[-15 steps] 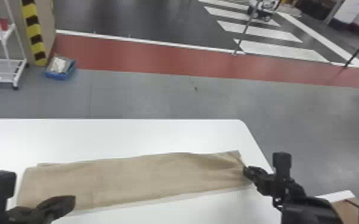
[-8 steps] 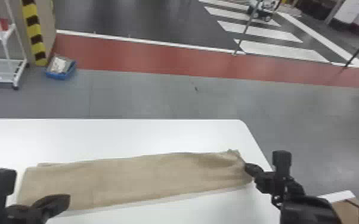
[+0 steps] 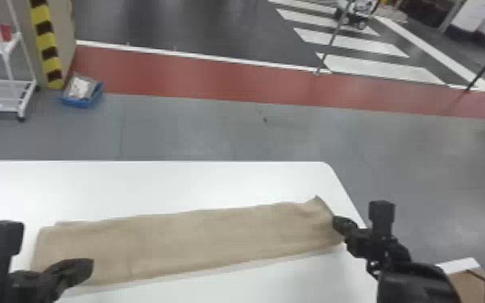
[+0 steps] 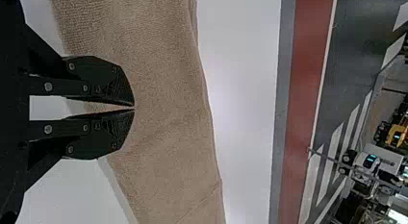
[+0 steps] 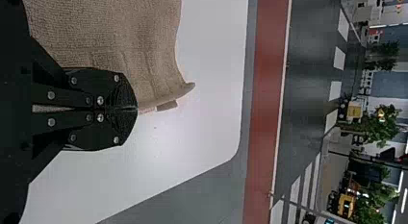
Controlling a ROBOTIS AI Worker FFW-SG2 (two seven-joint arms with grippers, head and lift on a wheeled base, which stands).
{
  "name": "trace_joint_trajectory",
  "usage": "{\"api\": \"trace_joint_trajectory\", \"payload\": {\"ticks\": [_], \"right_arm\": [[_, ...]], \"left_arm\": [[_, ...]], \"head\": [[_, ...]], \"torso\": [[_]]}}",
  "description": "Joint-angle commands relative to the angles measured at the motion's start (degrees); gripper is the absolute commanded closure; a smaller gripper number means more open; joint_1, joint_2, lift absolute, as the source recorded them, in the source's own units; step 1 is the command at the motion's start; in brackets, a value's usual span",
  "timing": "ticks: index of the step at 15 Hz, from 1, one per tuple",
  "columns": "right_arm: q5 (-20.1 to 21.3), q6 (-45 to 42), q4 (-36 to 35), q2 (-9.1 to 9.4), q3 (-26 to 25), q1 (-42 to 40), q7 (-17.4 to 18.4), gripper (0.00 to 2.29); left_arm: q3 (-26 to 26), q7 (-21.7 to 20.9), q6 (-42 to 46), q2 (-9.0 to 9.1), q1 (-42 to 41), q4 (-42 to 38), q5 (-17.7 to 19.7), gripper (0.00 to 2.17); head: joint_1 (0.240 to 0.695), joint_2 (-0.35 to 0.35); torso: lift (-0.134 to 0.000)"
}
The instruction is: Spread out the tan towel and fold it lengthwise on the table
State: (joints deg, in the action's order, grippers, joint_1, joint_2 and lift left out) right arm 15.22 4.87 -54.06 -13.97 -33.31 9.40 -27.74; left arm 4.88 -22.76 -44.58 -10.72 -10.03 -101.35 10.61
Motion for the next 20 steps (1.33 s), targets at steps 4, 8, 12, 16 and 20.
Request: {"api": "trace_joint_trajectory", "payload": {"ticks": [4,8,12,16,20], "right_arm": [[-0.20,0.02,-2.01,1.75,-0.71,-0.79,0.93,0.05],[-1.95,1.60,-8.08,3.60,-2.11,-3.60,0.84,0.05],[-4.68,5.99,-11.33,3.95,-3.17,-5.01,-0.92,0.05],[-5.82,5.64,-12.65,3.16,-4.84,-4.30,-8.56,0.05],[-3.10,5.82,-12.39,1.49,-3.61,-2.11,-9.97,0.05]], "left_arm": [[-0.92,0.09,-0.21,-0.09,1.51,1.86,0.28,0.99],[-0.57,0.09,2.78,0.00,1.60,3.62,0.11,0.99],[0.92,1.49,6.47,0.08,1.86,5.55,-0.16,0.99],[-0.04,1.49,8.05,-0.09,3.44,6.08,0.28,0.68],[-1.54,1.67,3.31,-0.09,8.54,9.86,-0.16,0.53]], "head": [[0.695,-0.350],[0.695,-0.350],[0.695,-0.350],[0.695,-0.350],[0.695,-0.350]], "torso": [[0.000],[0.000],[0.000],[0.000],[0.000]]}}
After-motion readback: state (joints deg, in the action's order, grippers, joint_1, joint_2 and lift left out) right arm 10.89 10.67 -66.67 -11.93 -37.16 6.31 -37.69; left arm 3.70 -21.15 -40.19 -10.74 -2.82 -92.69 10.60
